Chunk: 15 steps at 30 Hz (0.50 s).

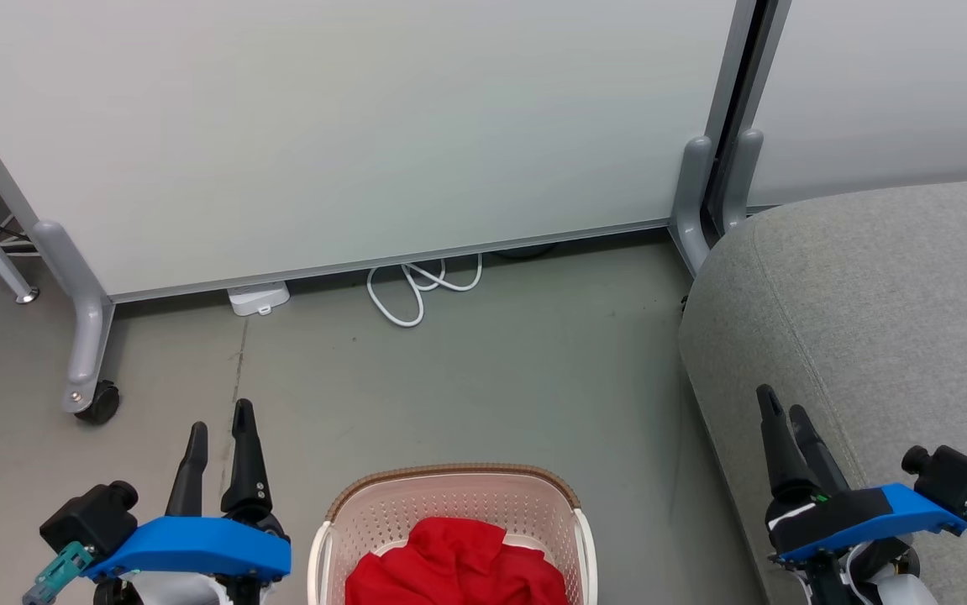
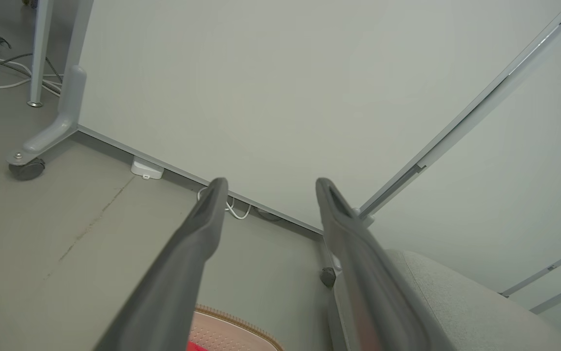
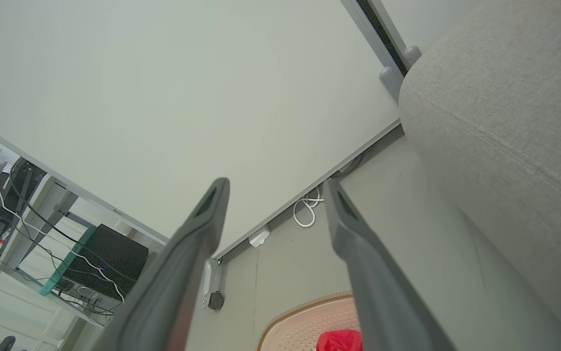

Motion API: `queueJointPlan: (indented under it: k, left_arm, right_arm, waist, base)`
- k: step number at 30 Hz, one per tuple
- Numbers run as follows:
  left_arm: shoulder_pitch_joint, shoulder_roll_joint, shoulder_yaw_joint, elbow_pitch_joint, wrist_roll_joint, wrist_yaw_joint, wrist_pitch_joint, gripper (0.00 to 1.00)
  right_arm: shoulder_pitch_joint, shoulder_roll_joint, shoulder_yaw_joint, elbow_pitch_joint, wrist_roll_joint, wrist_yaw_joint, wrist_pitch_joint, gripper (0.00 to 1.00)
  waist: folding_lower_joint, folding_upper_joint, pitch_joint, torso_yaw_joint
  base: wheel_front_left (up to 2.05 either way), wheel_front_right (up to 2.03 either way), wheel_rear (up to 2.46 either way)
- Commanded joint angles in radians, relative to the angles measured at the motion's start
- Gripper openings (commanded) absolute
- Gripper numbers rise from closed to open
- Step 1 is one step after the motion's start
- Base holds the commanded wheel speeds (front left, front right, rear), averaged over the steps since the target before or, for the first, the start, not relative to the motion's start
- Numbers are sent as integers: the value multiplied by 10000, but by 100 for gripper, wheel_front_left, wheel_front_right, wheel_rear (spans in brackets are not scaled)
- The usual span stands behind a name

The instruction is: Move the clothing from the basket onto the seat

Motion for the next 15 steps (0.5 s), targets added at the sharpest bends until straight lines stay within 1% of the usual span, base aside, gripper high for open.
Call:
queueJointPlan:
  k: [1, 15]
  left_arm:
    - [-192, 61, -25, -67, 307, -15, -110, 100]
    - [-214, 49, -269, 161, 1722, -47, -517, 100]
  right_arm:
    - [-291, -67, 39, -42, -259, 16, -103, 100]
    - [-405, -74, 234, 185, -1816, 19, -408, 100]
  waist:
    - [0, 0, -3, 2]
    - [0, 0, -16, 11]
  base:
    - [0, 0, 0]
    - [0, 0, 0]
